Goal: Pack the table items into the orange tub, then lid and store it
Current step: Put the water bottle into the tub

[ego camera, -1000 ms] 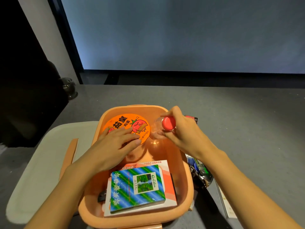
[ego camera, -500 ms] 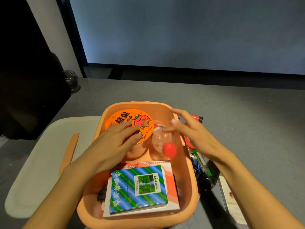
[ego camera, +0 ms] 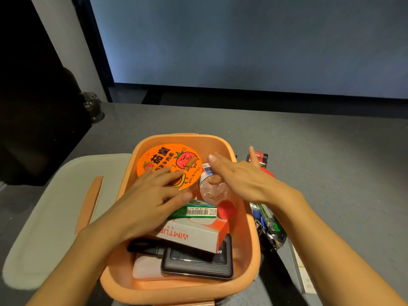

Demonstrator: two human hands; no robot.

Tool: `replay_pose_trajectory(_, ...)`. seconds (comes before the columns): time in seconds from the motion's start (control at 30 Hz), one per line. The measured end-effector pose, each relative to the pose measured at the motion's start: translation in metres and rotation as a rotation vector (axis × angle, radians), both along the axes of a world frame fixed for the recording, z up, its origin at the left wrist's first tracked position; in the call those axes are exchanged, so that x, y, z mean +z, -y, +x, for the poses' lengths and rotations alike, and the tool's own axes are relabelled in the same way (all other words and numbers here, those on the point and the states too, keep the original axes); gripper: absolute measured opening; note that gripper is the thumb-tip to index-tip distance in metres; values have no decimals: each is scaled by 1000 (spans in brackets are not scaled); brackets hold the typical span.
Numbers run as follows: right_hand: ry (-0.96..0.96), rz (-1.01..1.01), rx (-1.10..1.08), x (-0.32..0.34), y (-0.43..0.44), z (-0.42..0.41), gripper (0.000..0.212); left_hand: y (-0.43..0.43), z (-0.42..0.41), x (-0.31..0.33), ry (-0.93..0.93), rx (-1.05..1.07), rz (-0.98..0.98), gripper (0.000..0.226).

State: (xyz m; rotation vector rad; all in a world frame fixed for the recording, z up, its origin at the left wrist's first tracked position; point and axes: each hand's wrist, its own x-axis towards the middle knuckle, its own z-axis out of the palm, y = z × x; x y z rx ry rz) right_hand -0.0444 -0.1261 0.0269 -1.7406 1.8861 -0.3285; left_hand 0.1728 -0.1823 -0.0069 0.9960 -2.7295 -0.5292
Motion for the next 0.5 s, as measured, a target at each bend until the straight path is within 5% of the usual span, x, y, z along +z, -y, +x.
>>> replay_pose_trajectory(0.2, 93, -44, -35, -3, -5, 0, 77, -21, 12, 4, 2, -25, 104, 38)
replay_pose_trajectory(0.5, 241, -161, -5, -6, -6, 9, 78, -46, 24, 3, 168, -111, 273, 42)
